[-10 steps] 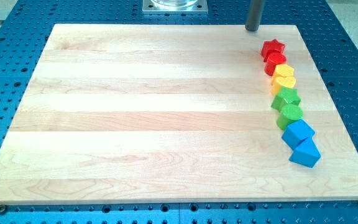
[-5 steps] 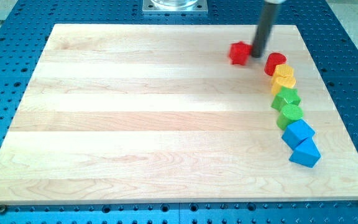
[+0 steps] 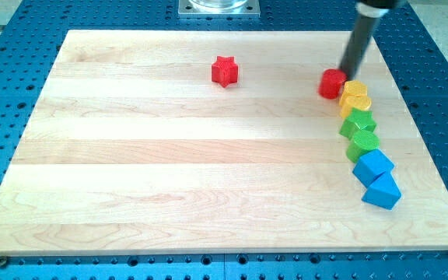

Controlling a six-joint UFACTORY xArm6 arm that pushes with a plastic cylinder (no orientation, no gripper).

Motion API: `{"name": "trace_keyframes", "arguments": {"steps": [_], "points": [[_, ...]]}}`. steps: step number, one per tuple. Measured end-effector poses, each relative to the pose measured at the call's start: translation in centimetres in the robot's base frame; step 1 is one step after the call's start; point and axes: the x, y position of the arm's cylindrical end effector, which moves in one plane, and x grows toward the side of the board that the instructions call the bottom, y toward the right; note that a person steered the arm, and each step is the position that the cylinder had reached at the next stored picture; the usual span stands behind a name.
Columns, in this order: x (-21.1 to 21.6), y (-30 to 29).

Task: Make a group of red blocks and heart towards center

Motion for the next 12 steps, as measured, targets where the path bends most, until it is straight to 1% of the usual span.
{"name": "trace_keyframes", "arguments": {"steps": [1,2,3,4,5,6,7,8,9,10,11,12], "points": [[-2.6,-5.4],[-2.2,4.5],[5.7,8.9],[7.9,1.3],[7.5,-10.3],[9.3,-15.5],[10.2,-27.1],[5.9,-24.0],[12.4,-27.6],[9.9,-23.3],[6.0,-18.7],[10.7,-21.0]]}}
